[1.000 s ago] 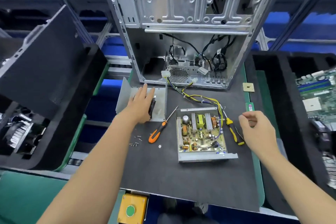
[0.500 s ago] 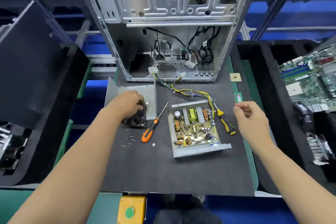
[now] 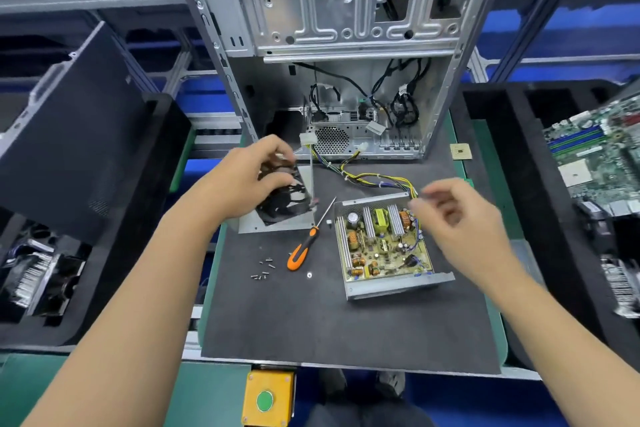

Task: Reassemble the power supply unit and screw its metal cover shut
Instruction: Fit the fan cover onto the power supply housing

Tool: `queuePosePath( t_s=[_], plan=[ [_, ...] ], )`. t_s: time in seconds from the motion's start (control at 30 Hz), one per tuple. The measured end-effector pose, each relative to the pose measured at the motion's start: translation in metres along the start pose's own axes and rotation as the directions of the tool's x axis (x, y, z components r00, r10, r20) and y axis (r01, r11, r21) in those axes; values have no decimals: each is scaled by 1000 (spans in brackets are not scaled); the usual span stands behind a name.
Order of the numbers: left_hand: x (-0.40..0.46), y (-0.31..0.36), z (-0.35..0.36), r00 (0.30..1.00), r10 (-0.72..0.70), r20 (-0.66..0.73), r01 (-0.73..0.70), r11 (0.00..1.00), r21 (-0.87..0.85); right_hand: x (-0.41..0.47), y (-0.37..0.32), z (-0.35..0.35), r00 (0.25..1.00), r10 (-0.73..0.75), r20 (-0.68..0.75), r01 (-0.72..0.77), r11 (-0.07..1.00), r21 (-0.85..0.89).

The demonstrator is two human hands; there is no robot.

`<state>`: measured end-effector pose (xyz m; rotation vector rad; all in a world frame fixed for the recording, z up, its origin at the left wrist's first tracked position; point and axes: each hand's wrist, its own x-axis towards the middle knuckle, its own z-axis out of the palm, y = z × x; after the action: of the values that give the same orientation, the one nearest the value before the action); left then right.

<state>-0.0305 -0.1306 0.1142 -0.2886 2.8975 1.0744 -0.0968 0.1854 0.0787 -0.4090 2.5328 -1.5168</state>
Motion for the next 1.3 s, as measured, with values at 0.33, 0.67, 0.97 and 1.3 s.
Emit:
queuePosePath(
  t_s=[0.33, 0.67, 0.97, 1.3],
  plan=[
    [-4, 65, 44, 983, 166, -84, -180, 962, -206, -12, -33, 5, 988, 70, 138, -87, 989, 121],
    [-30, 41, 108, 989, 110, 102, -64, 925, -376, -8, 19, -30, 959, 234, 160, -275, 906, 321],
    [-57, 36, 121, 992, 87, 89, -52, 940, -337, -6, 49, -42, 927, 207, 313, -281, 936, 212],
    [-46, 61, 135, 947, 192, 259, -253, 939, 231, -9, 94, -36, 882, 320, 346, -354, 935, 36]
  ],
)
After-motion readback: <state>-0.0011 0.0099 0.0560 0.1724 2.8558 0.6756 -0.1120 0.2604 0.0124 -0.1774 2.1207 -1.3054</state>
